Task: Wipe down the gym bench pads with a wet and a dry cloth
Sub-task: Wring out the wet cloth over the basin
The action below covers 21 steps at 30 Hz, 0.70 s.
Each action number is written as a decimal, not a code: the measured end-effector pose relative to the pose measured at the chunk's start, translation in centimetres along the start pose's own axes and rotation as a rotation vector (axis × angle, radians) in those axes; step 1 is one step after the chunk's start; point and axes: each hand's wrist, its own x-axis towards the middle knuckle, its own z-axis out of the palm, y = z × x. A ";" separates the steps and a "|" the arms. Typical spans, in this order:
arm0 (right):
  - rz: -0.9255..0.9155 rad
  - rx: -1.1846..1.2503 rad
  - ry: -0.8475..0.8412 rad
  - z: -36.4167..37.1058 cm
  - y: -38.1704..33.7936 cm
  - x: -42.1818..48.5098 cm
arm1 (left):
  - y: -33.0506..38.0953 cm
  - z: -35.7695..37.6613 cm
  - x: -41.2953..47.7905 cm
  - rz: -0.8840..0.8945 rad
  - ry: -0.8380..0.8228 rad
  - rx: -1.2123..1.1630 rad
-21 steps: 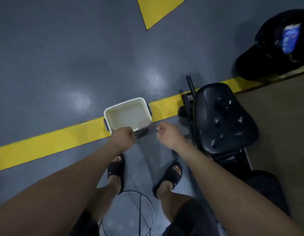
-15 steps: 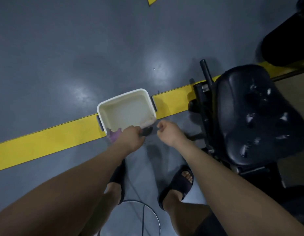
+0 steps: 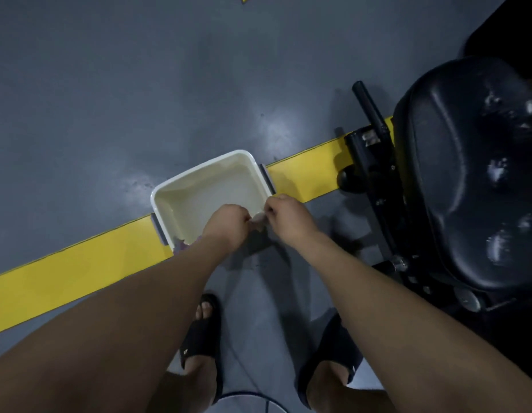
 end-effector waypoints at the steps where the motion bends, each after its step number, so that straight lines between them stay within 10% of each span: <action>1: 0.003 0.046 0.018 -0.9 -0.7 -0.7 | 0.1 -1.2 -0.9 -0.001 0.017 -0.051; 14: 0.047 0.650 0.141 -11.4 -14.5 -7.2 | 3.0 -13.7 -10.1 -0.165 -0.077 -1.556; 21: 0.108 0.326 0.307 -10.1 -14.8 -8.0 | 1.8 -12.7 -10.6 -0.095 -0.220 -1.592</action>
